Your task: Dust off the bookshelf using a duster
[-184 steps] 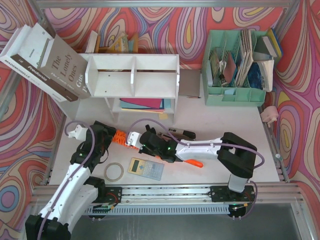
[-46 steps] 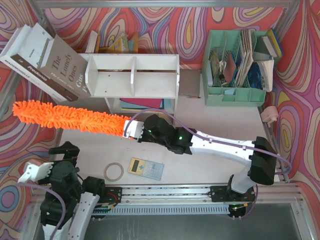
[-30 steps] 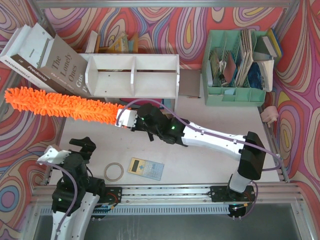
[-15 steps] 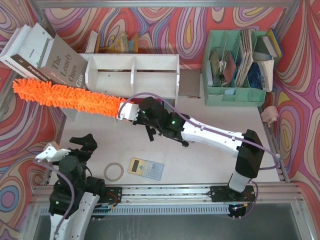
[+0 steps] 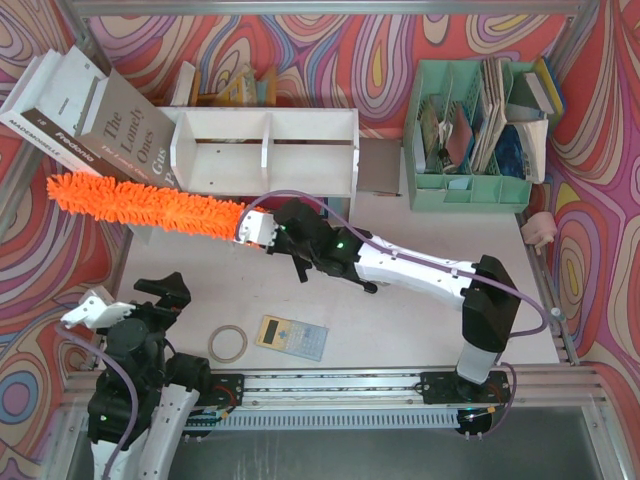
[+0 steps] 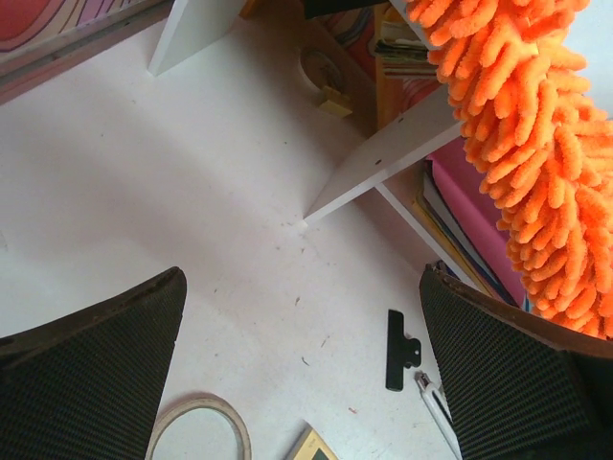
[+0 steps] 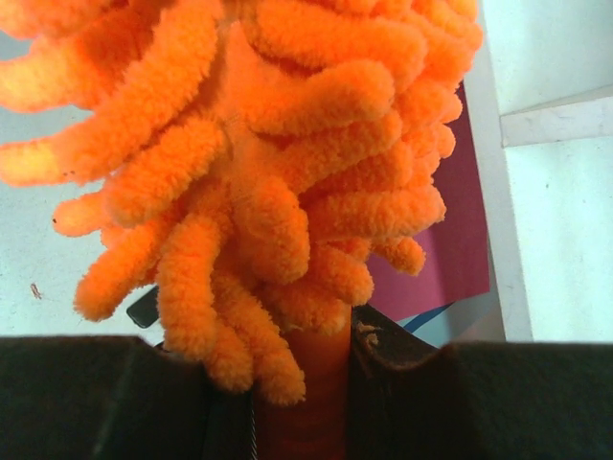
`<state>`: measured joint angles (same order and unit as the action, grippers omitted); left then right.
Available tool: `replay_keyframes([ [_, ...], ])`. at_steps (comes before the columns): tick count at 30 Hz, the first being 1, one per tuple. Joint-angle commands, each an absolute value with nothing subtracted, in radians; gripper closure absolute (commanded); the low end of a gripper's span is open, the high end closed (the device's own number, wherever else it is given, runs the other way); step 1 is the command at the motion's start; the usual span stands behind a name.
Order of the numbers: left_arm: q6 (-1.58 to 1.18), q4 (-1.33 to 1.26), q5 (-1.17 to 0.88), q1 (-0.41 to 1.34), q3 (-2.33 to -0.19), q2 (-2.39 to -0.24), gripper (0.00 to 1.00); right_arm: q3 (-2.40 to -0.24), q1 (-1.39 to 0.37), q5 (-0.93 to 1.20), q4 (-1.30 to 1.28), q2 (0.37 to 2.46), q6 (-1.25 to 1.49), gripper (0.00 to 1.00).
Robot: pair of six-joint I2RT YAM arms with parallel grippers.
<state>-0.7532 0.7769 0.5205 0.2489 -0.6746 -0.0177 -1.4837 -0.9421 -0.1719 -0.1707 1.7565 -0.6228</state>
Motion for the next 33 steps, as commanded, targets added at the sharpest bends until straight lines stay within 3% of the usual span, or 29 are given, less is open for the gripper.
replay_keyframes([
  [1, -0.732, 0.800, 0.538, 0.250, -0.682, -0.007, 0.01, -1.505, -0.935, -0.186, -0.127, 1.756, -0.596, 1.00],
  [17, -0.738, 0.797, 0.534, 0.250, -0.669, -0.005, 0.02, -1.683, -0.933, -0.179, -0.151, 1.766, -0.591, 1.00],
  [33, -0.739, 0.795, 0.535, 0.250, -0.667, -0.005, 0.02, -1.501, -0.933, -0.179, -0.147, 1.738, -0.560, 1.00],
])
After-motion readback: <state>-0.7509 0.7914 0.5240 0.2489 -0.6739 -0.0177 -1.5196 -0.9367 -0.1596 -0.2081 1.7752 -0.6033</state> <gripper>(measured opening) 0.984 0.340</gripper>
